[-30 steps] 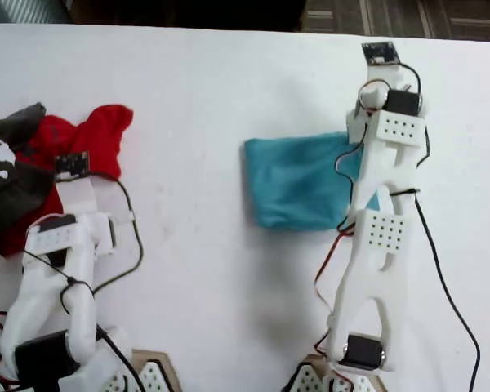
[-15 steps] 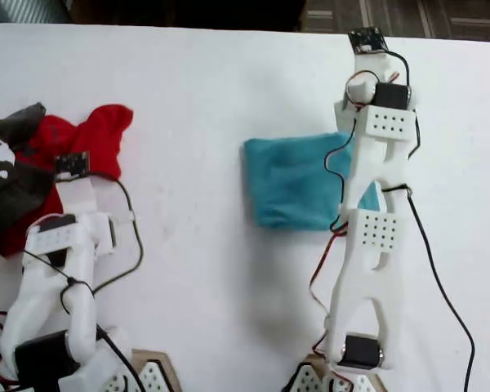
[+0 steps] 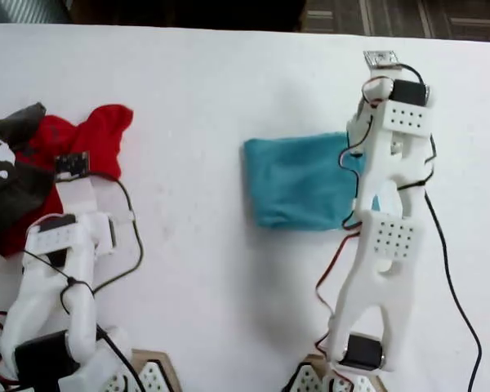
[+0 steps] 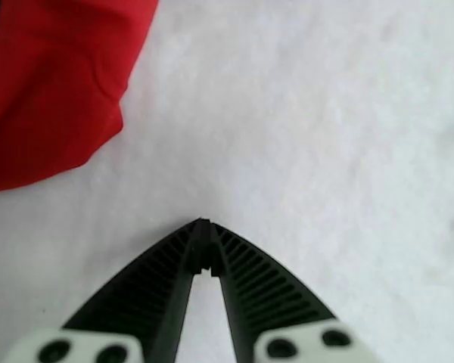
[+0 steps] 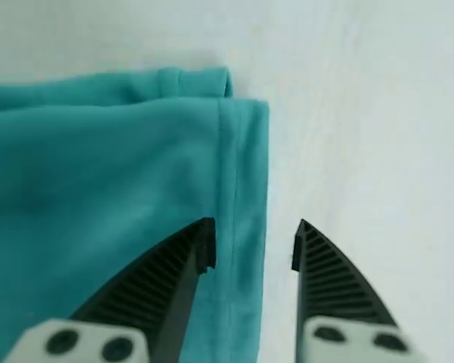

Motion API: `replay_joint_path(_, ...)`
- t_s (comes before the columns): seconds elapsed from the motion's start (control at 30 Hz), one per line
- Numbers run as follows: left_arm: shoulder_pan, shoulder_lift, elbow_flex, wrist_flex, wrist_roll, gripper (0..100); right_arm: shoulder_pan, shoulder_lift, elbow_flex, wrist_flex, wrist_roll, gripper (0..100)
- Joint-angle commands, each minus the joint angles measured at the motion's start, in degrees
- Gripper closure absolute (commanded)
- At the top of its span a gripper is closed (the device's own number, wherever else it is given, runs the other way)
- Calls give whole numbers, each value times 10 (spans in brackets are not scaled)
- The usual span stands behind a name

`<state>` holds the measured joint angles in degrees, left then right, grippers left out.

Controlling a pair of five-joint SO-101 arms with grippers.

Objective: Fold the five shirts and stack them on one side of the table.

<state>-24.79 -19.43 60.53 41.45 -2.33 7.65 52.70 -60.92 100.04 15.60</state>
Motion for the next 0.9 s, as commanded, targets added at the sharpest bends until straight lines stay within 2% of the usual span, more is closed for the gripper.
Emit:
replay_joint_path(0.0,-4,-2,-22,-9,6,974,-11,-141,144,13,-4,813)
replay_joint_path(0.2,-4,-2,-22,-9,6,974,-43,-203,197,-27,6,717)
replay_joint_path(0.67,-4,-2,-22,-9,6,974,-31,-59,197,-130,1,713)
replay_joint_path(0.87,-4,-2,-22,-9,6,974,-22,-31,197,-132,1,713)
